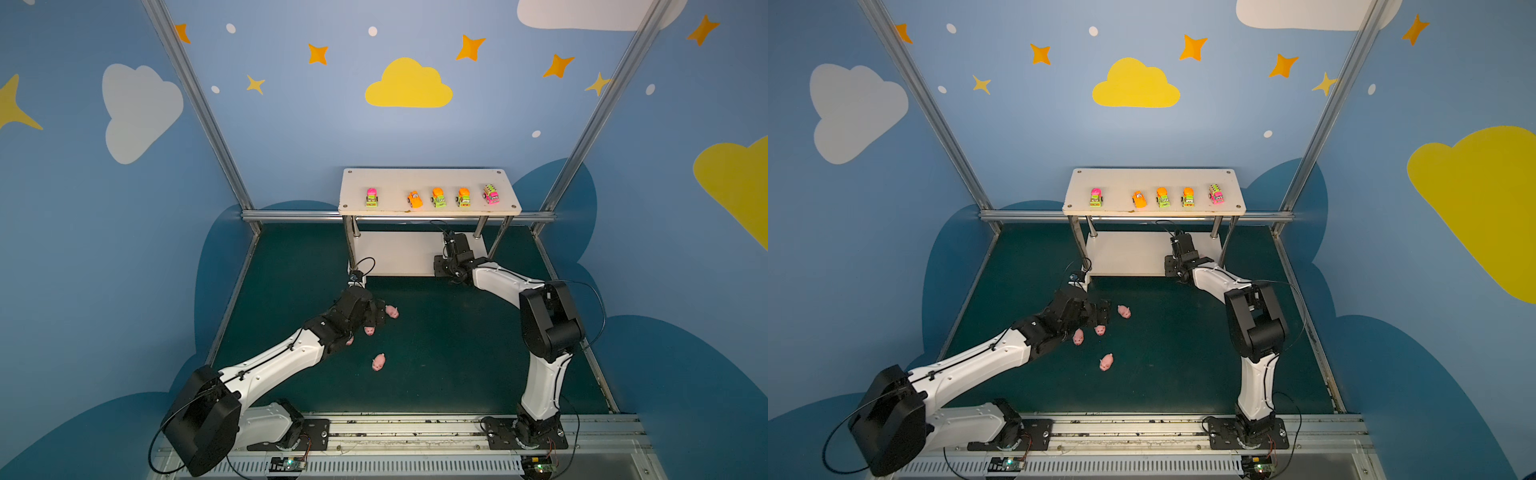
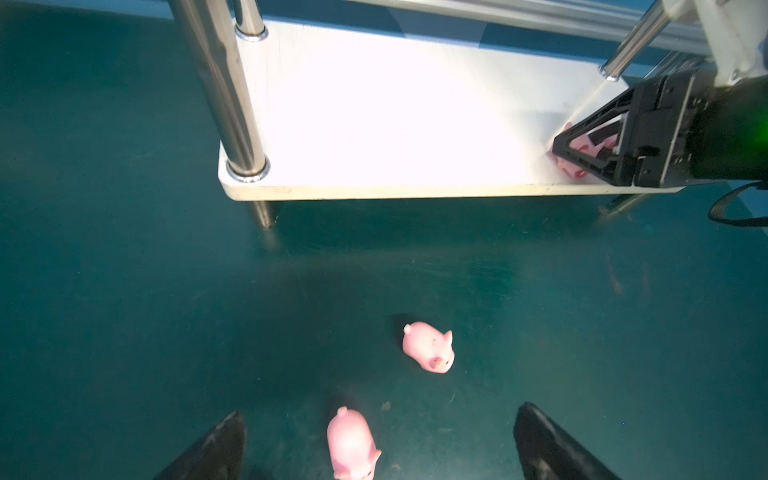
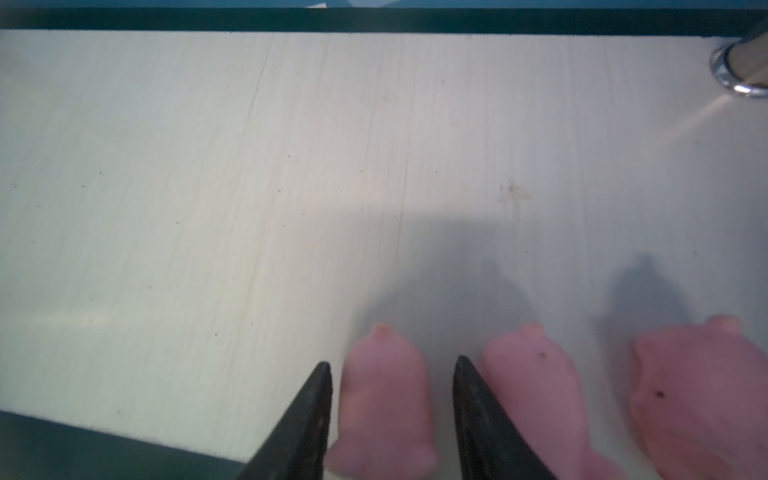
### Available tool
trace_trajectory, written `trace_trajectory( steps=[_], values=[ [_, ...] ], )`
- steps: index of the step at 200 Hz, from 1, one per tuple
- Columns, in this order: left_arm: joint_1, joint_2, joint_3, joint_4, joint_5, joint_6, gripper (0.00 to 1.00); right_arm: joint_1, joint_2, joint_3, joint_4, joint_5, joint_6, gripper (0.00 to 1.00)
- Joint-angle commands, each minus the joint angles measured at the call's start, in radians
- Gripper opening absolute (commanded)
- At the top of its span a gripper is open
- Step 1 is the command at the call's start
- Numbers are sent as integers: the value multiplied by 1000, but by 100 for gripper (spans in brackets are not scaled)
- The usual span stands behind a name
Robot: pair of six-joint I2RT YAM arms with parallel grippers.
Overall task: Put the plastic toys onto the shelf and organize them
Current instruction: 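Set the pig down beside the other two pigs and open the right gripper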
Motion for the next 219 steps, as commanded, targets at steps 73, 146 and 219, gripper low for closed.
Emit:
trace_trajectory(
  steps=[73, 146, 219],
  values=[
    [5, -59, 12, -41, -6, 10, 100, -2, -67, 9, -31, -45, 19, 57],
    [4, -173, -43, -80, -7, -25, 100, 26, -181, -79, -42, -34, 38, 57],
    [3, -343, -146, -155, 49, -96, 100, 97, -401, -329, 4, -19, 98, 76]
  ],
)
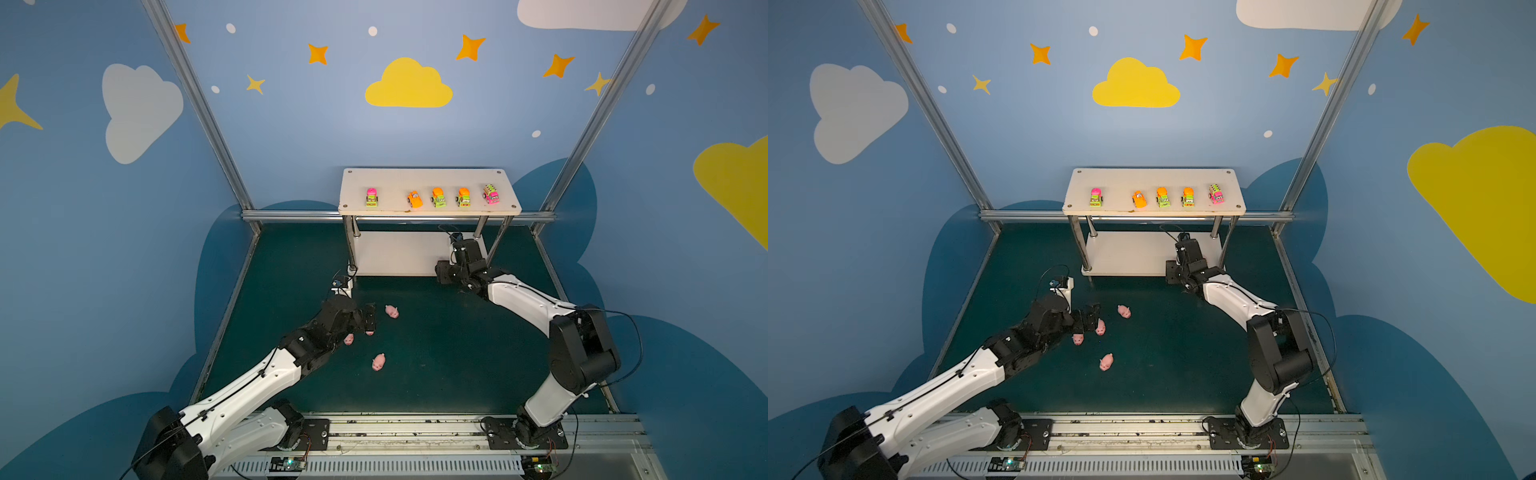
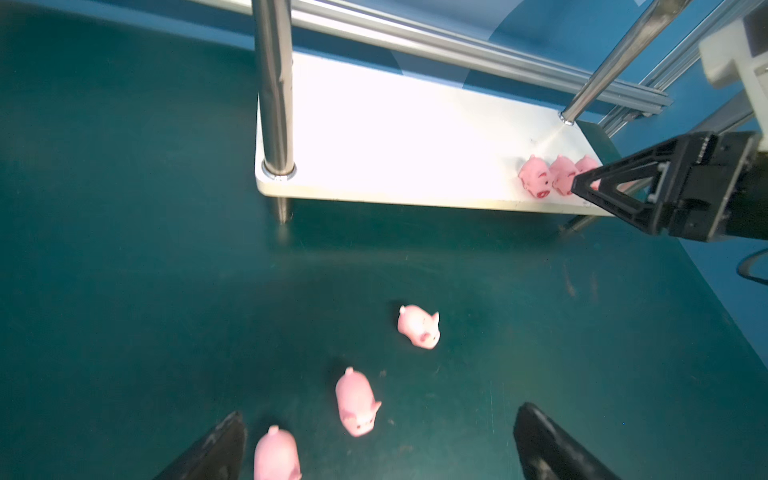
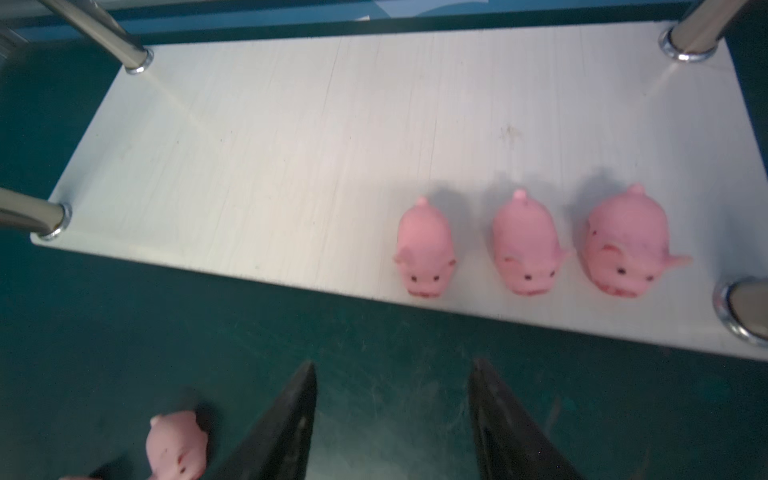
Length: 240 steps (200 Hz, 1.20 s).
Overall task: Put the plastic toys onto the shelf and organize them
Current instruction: 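Set the pig down beside the other two pigs and open the right gripper, then withdraw the open right gripper from the shelf back over the table pigs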
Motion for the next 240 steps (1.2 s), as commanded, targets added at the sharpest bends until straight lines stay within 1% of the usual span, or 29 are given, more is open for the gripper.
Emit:
trace_trajectory(
  steps=[1, 8, 16, 34, 70, 94, 116, 129, 162, 181, 204, 240],
  values=[
    [2, -61, -40, -50, 29, -38, 100, 36, -89, -81, 22, 18, 27, 77],
    [2, -84, -56, -56, 36, -47, 100, 50, -114, -111, 30, 29, 32, 82],
    [2, -114, -72, -64, 38, -62, 100, 73, -140, -144, 38, 49, 34, 84],
    [-1, -180, -121, -80, 35, -84, 100, 128, -193, -202, 33, 88, 34, 84],
    [-2, -321, -173, -167, 4, -126, 100, 216, -298, -314, 37, 101, 45, 84],
    [-5, -401, -198, -213, 15, -161, 100, 258, -368, -400, 66, 78, 73, 84],
    [-22, -455, -232, -220, 35, -214, 100, 293, -415, -481, 104, 54, 93, 83],
    [-47, -471, -248, -224, 30, -241, 100, 313, -436, -512, 119, 49, 103, 83],
    [-152, -480, -255, -270, -78, -282, 100, 353, -444, -547, 136, 57, 110, 83],
    [-199, -473, -254, -279, -115, -295, 100, 364, -427, -549, 153, 55, 113, 83],
    [-225, -462, -254, -284, -133, -303, 100, 378, -394, -548, 178, 55, 114, 83],
    [-235, -445, -264, -283, -138, -300, 100, 390, -334, -535, 200, 58, 111, 83]
  ],
)
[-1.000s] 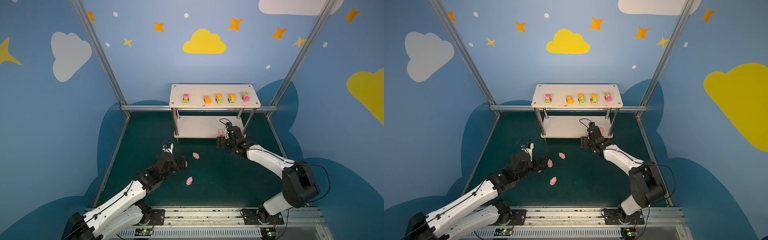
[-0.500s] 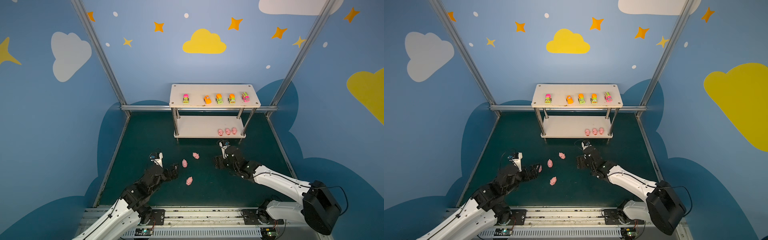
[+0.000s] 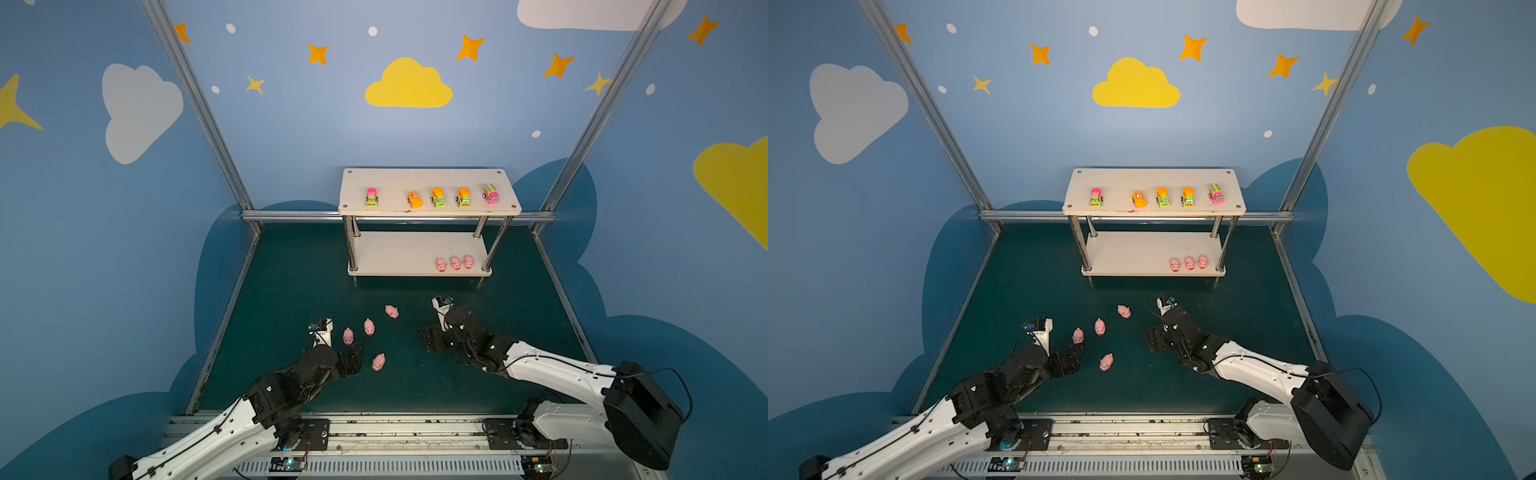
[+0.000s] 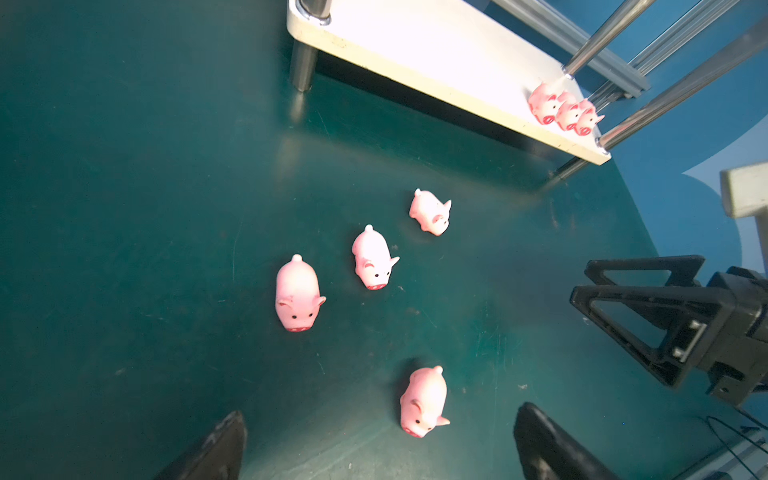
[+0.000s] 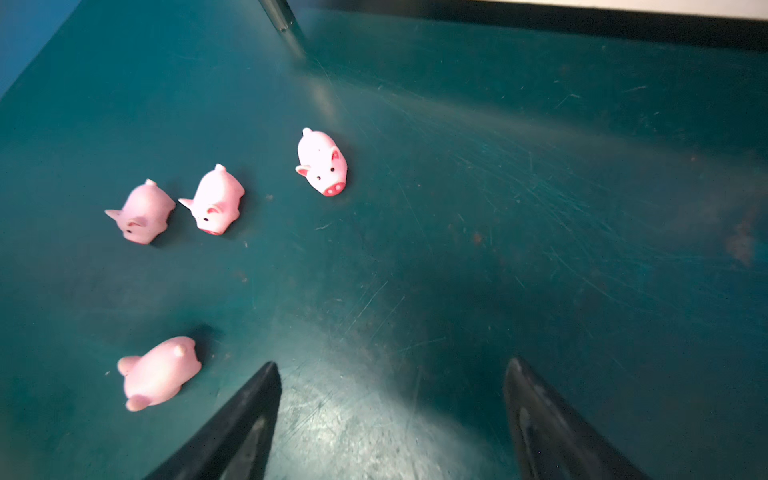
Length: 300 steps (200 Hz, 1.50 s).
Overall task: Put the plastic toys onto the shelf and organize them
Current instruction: 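Withdraw the open right gripper from the shelf back over the table pigs, then lower the open right gripper around a pink pig nearest the shelf and close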
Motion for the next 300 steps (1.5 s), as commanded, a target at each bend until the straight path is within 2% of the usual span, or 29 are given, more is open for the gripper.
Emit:
trace_trajectory(
  steps=[1, 119, 244, 300],
  values=[
    [-5, 9, -8, -15, -34, -9, 100, 11, 33, 10, 34, 2, 3, 83],
    [-4, 120, 2, 61, -72, 63, 100, 15, 260, 150, 89, -28, -38, 83],
    [0, 180, 11, 118, -102, 110, 100, 18, 348, 215, 85, -42, -54, 84],
    [4, 192, 19, 115, -102, 116, 100, 17, 413, 257, 147, -74, -90, 82]
  ],
)
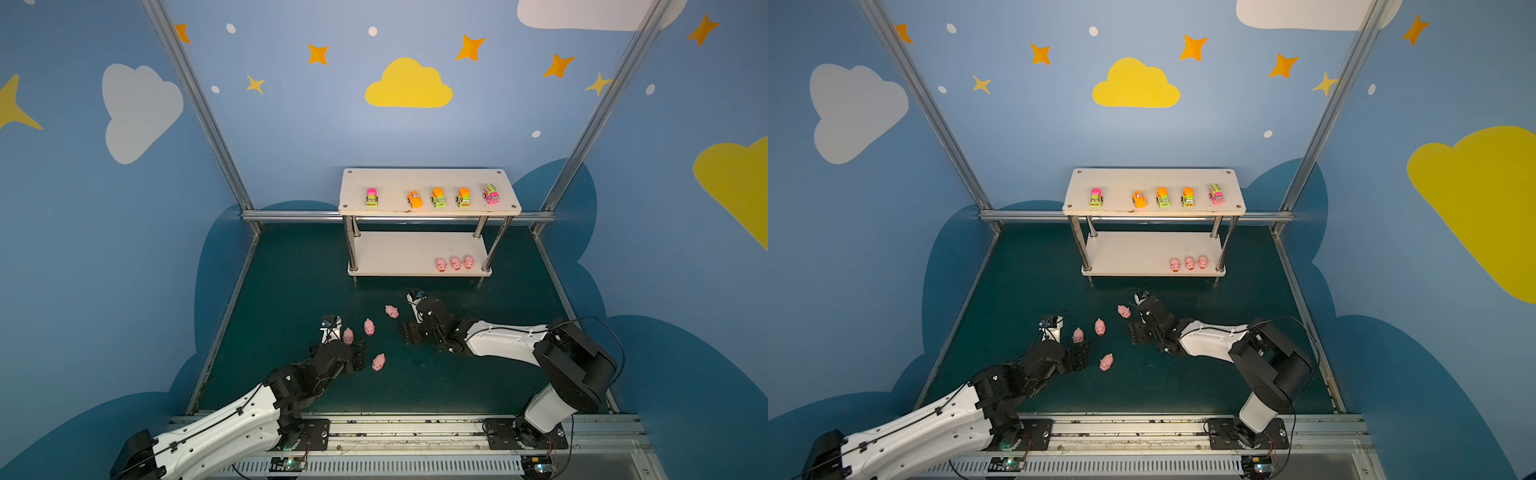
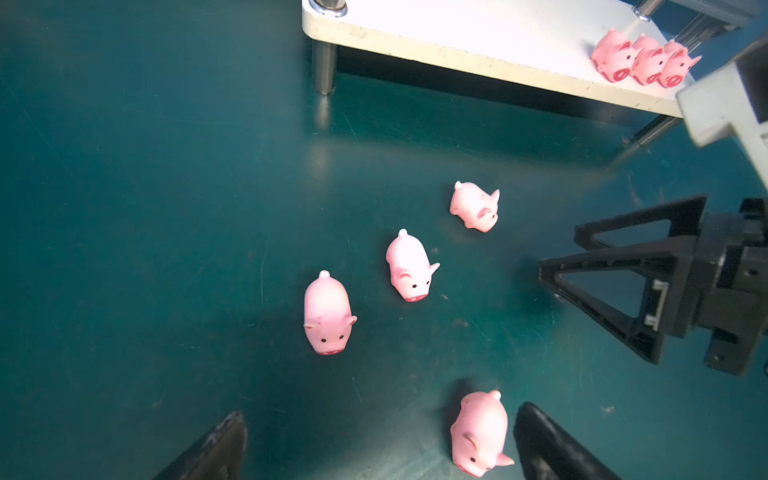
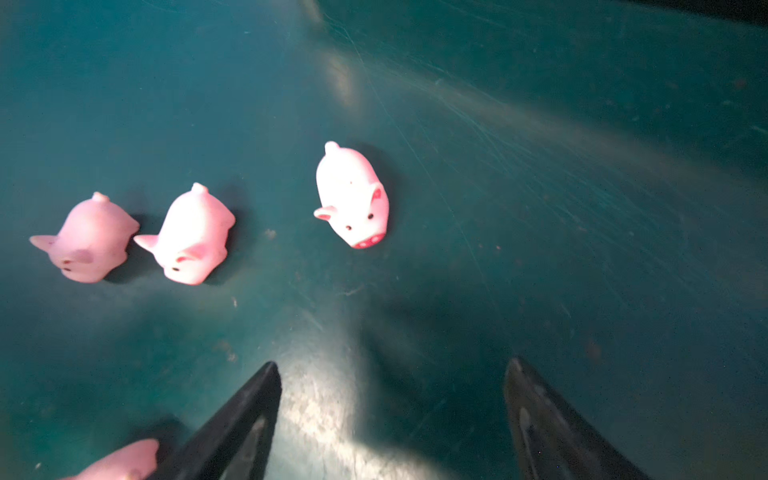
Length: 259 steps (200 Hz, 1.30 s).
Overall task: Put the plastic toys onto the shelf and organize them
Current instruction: 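Lower the open right gripper around a pink pig nearest the shelf and close, then lift the pink pig with the right gripper and carry it to the lower shelf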
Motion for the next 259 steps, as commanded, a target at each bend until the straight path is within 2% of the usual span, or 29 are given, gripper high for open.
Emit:
trace_trajectory(
  steps=[1, 147, 208, 259],
  values=[
    [5, 0, 22, 5, -16, 16, 100, 5, 33, 36, 44, -22, -33, 82],
    [42, -32, -6, 0, -11, 20, 100, -4, 236, 236, 52, -74, -59, 75],
    [76, -21, -20, 29, 15, 22, 100, -13, 291, 289, 37, -95, -60, 70],
    [94, -20, -37, 56, 28, 21, 100, -20, 321, 309, 20, -107, -54, 61]
  ],
)
